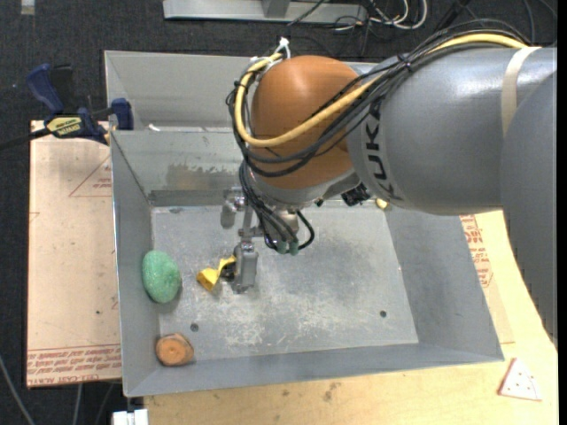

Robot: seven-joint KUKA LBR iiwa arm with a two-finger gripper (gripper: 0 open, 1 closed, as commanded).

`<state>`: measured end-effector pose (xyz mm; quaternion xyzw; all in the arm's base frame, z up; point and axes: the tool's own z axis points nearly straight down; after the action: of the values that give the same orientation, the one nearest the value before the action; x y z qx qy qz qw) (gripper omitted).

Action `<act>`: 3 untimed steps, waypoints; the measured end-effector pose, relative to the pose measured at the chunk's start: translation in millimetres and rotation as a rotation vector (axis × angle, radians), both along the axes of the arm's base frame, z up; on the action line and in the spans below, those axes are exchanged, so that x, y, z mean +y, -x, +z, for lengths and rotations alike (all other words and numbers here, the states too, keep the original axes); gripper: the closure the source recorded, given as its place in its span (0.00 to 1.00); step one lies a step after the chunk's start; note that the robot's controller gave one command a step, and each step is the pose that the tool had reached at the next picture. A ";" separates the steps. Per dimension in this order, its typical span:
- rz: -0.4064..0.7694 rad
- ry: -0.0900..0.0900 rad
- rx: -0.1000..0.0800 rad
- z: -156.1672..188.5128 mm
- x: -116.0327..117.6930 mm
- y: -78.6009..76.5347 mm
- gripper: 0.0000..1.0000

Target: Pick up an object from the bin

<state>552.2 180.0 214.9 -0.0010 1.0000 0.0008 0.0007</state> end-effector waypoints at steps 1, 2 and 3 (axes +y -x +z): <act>-0.107 0.001 -0.002 -46.6 19.6 -5.1 0.00; -0.300 -0.001 0.003 -69.5 17.0 0.1 0.00; -0.083 0.000 0.000 -79.4 -14.0 -20.4 0.00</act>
Offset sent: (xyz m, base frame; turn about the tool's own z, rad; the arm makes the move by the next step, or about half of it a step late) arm -0.0056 -0.0343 -0.1109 -0.1825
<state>572.6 166.0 135.5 0.0405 0.9992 0.0008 0.0007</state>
